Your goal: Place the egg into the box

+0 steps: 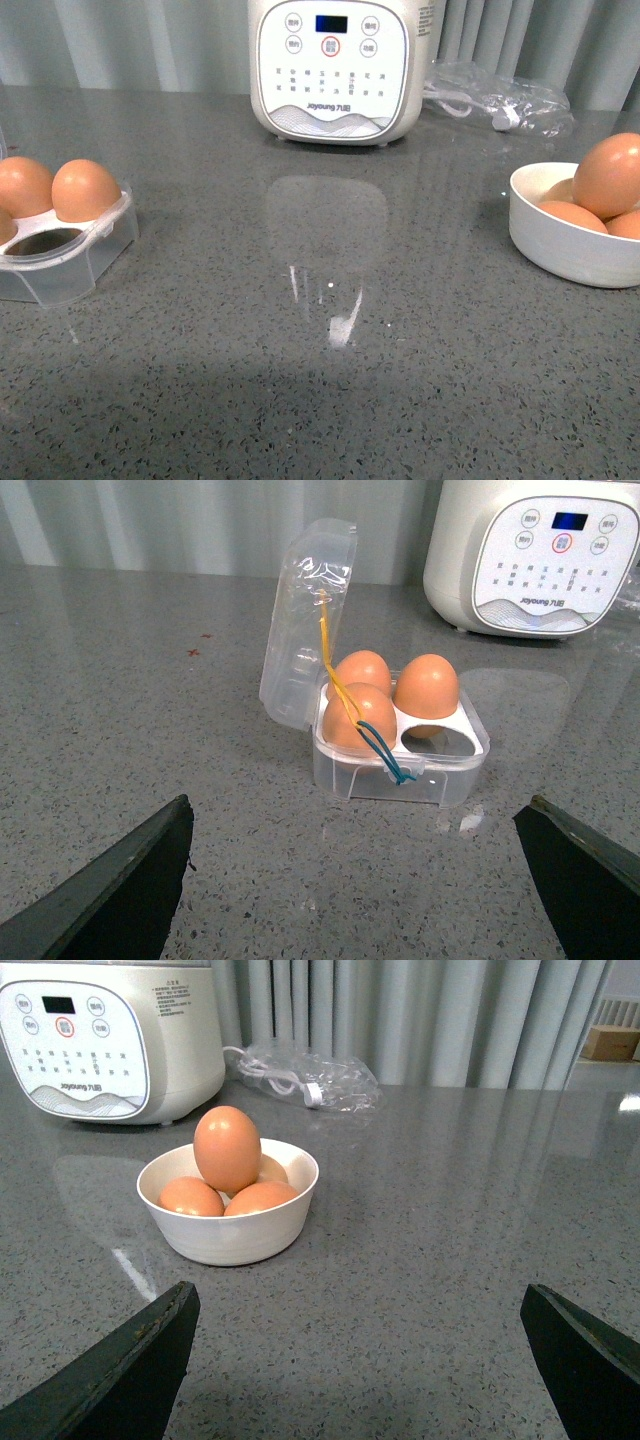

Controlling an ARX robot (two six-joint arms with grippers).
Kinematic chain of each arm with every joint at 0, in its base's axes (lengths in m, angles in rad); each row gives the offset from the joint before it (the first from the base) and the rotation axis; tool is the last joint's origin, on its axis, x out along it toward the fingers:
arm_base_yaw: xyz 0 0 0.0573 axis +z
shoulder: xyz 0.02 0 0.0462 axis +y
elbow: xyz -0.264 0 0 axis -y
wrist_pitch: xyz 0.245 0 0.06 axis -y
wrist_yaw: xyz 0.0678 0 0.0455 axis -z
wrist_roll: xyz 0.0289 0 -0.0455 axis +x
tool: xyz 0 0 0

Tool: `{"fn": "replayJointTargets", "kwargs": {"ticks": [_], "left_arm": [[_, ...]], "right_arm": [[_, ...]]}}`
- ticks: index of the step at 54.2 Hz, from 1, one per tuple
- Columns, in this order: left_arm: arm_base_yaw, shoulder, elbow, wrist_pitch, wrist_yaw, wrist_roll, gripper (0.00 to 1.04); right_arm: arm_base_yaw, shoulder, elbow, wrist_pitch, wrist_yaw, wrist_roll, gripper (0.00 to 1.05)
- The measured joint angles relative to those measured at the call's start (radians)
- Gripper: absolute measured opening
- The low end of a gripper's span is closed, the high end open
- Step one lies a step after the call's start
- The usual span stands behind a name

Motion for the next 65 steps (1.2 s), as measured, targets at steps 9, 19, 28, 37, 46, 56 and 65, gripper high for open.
{"fn": "replayJointTargets", "kwargs": {"ticks": [9, 19, 28, 37, 46, 56, 65], "left_arm": [[0.0, 0.0, 0.0, 0.0, 0.0, 0.0, 0.98], [0.0, 0.0, 0.0, 0.0, 0.0, 0.0, 0.98], [0.0, 0.0, 0.0, 0.0, 0.0, 0.0, 0.98], [0.0, 0.0, 0.0, 0.0, 0.0, 0.0, 0.98], [0.0, 0.0, 0.0, 0.0, 0.0, 0.0, 0.98], [0.0, 0.0, 0.0, 0.0, 0.0, 0.0, 0.98], [0.0, 0.0, 0.0, 0.0, 0.0, 0.0, 0.98]], "right_arm": [[0.0, 0.0, 0.0, 0.0, 0.0, 0.0, 0.98], [0.0, 0.0, 0.0, 0.0, 0.0, 0.0, 0.98], [0.033, 0.034, 0.003, 0.02, 0.118, -0.014, 0.98], [0.01, 0.293, 0.082, 0.284, 0.083, -0.02, 0.98], [-0.058, 0.571, 0.192, 0.502, -0.03, 0.002, 0.98], [-0.076, 0.858, 0.344, 0.584, -0.067, 0.043, 0.98], [-0.03, 1.08, 0.497, 0.544, -0.084, 0.053, 0.98]]}}
